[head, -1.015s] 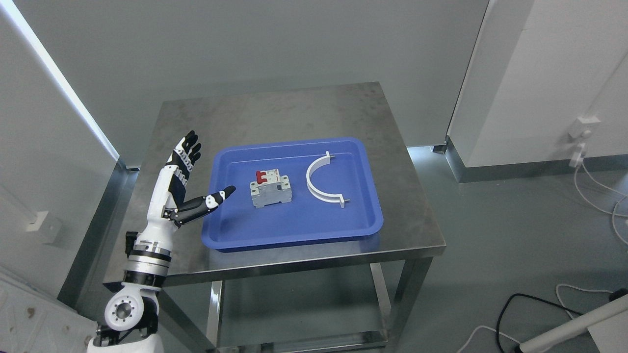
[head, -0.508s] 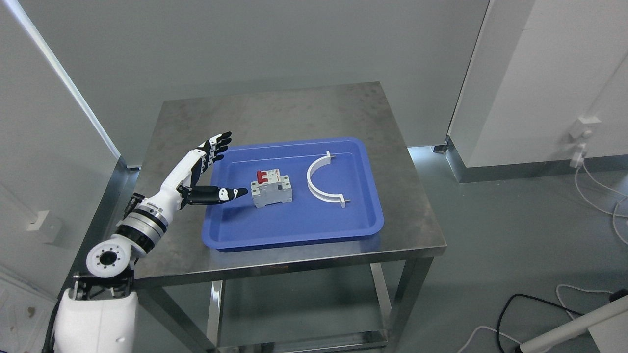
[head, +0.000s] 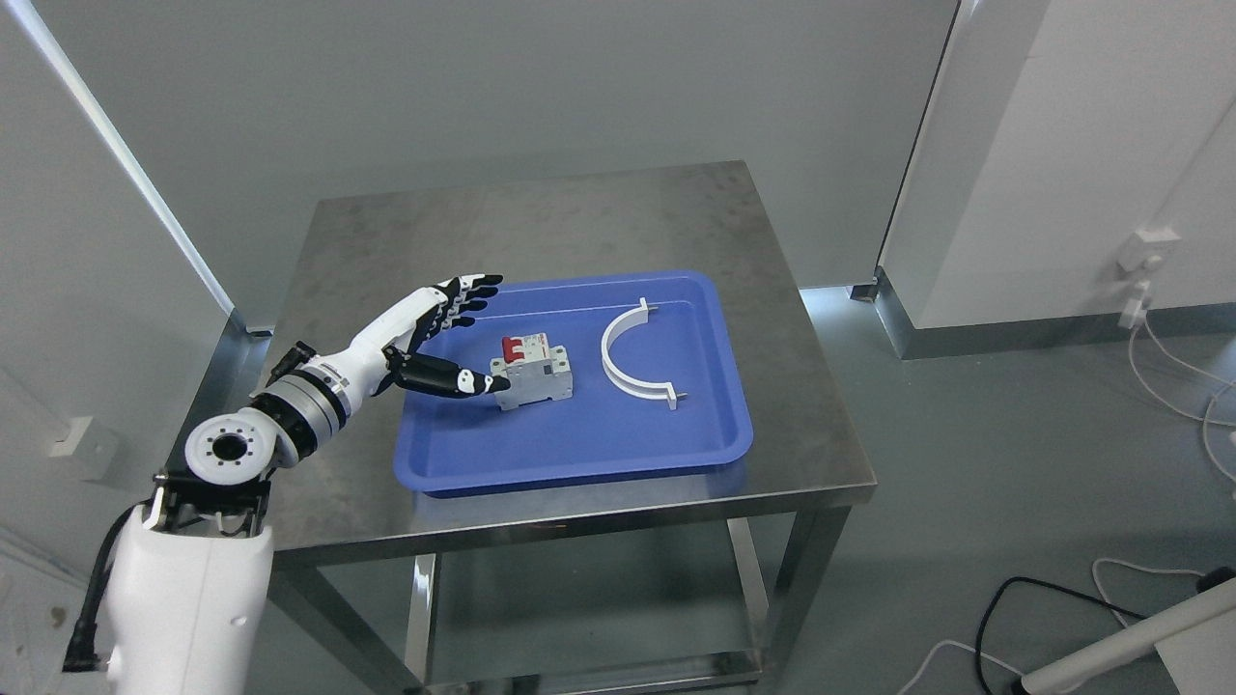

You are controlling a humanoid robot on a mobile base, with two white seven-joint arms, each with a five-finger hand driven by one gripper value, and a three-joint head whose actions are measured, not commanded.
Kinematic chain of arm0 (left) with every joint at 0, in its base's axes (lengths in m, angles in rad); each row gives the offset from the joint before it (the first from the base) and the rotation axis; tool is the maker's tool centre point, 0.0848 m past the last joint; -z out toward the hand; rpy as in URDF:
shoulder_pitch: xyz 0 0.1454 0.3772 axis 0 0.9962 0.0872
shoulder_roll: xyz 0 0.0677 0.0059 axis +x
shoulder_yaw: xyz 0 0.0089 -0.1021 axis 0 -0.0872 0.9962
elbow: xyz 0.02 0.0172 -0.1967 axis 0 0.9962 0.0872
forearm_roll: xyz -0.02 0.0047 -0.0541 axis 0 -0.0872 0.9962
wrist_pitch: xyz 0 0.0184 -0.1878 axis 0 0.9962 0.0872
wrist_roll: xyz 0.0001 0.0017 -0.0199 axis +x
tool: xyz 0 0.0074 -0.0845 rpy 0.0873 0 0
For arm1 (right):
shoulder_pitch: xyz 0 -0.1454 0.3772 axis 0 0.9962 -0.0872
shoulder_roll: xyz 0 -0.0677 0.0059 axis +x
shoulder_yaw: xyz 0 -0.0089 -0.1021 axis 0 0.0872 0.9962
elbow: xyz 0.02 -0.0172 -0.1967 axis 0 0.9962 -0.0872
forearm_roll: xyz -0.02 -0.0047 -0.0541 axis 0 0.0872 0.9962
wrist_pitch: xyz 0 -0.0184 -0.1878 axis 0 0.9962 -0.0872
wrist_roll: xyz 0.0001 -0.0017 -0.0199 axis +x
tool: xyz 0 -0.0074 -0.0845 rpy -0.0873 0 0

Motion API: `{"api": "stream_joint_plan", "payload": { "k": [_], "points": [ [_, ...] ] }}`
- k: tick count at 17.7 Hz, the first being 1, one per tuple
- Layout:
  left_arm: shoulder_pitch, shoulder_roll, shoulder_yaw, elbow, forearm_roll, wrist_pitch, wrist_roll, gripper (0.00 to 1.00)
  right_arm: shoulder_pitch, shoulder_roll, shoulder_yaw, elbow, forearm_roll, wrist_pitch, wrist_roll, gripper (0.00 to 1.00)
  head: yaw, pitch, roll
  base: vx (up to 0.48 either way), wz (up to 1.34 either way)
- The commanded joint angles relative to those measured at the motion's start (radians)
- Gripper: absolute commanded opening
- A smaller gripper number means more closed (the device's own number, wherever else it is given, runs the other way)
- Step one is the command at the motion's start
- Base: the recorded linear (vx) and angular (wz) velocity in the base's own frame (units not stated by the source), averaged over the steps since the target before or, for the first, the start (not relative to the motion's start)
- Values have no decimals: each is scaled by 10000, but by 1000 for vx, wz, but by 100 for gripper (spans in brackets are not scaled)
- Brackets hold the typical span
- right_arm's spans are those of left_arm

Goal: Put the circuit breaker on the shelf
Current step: 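Close the left hand around the circuit breaker and lift it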

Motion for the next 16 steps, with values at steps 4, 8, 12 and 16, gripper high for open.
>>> {"api": "stream_joint_plan", "payload": {
  "k": [4,8,12,16],
  "points": [
    [-28,-296,-910,355,-1589,122,3,76,0,-175,199,0,0,589,0,100,0,0,0,0,0],
    [-13,-449,-755,355,-1590,91,-12,65,0,-175,199,0,0,589,0,100,0,0,0,0,0],
    [33,-434,-496,415,-2231,-1375,3,40,0,-175,199,0,0,589,0,100,0,0,0,0,0],
    [233,-1107,698,570,-2327,-2547,110,14,0,-175,199,0,0,589,0,100,0,0,0,0,0]
  ]
}}
